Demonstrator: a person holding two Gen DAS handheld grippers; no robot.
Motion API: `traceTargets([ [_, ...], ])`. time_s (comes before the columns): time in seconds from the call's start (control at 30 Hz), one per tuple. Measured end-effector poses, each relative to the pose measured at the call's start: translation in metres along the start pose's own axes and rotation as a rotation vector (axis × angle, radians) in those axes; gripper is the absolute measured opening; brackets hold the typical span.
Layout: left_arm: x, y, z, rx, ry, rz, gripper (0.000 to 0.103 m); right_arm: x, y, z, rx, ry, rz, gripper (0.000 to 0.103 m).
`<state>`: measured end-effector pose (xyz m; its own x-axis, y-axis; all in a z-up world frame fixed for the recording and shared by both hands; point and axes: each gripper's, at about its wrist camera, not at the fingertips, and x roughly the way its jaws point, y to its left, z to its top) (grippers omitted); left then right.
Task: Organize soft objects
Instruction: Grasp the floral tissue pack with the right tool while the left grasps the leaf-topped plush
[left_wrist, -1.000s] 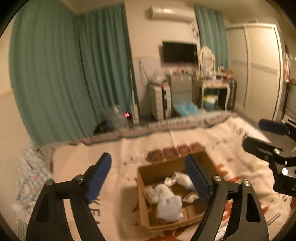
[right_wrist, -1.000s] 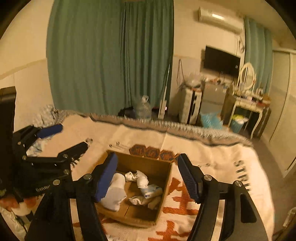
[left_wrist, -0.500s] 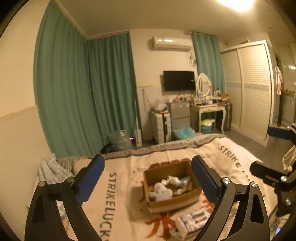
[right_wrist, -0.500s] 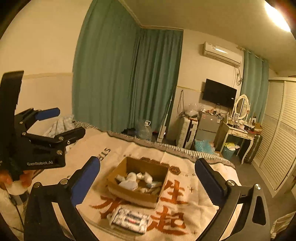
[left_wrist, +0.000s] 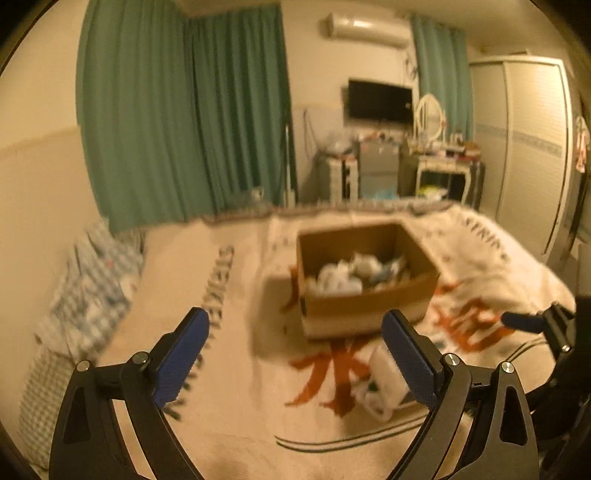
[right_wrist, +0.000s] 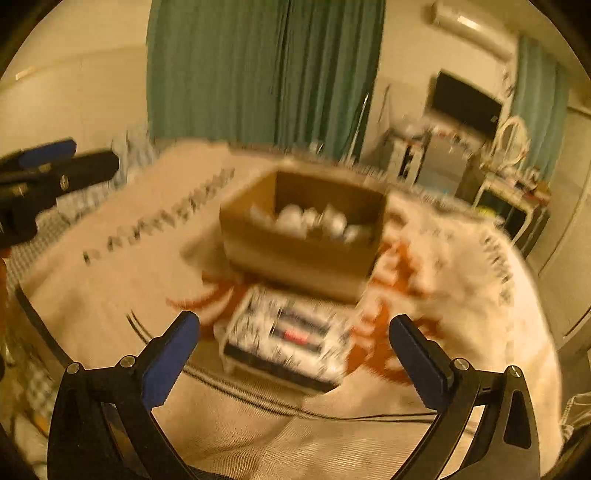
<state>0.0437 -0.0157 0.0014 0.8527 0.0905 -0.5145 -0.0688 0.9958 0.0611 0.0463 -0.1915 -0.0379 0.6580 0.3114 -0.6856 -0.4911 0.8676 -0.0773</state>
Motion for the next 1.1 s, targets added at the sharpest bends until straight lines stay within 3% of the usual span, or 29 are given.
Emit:
traceTargets([
  [0.13,0.034,-0.002,-0.024,-0.019,0.108,0.021,0.096,0.045,0.002,-0.020,0.010,0.086,0.049,0.103],
  [0.3,0.057,-0.002,-0.041,-0.004,0.150,0.043,0.096,0.079,0.005,-0.028,0.005,0.153,0.097,0.103],
  [0.43,0.073,0.001,-0.048,-0.018,0.183,0.040,0.096,0.101,0.009,-0.034,-0.004,0.203,0.062,0.103],
  [0.63,0.084,-0.002,-0.055,-0.009,0.217,0.032,0.096,0.107,0.001,-0.039,0.039,0.195,0.056,0.103],
  [0.73,0.083,-0.005,-0.056,0.004,0.221,0.026,0.096,0.101,-0.002,-0.039,0.057,0.175,0.066,0.095],
  [0.87,0.080,-0.013,-0.057,0.016,0.232,0.015,0.096,0.082,-0.009,-0.036,0.106,0.101,0.105,0.062],
  [0.97,0.078,-0.023,-0.059,0.029,0.237,-0.005,0.096,0.068,-0.013,-0.034,0.120,0.051,0.095,0.053],
  [1.1,0.082,-0.038,-0.063,0.040,0.260,-0.043,0.095,0.046,-0.020,-0.024,0.097,-0.002,0.029,0.051],
])
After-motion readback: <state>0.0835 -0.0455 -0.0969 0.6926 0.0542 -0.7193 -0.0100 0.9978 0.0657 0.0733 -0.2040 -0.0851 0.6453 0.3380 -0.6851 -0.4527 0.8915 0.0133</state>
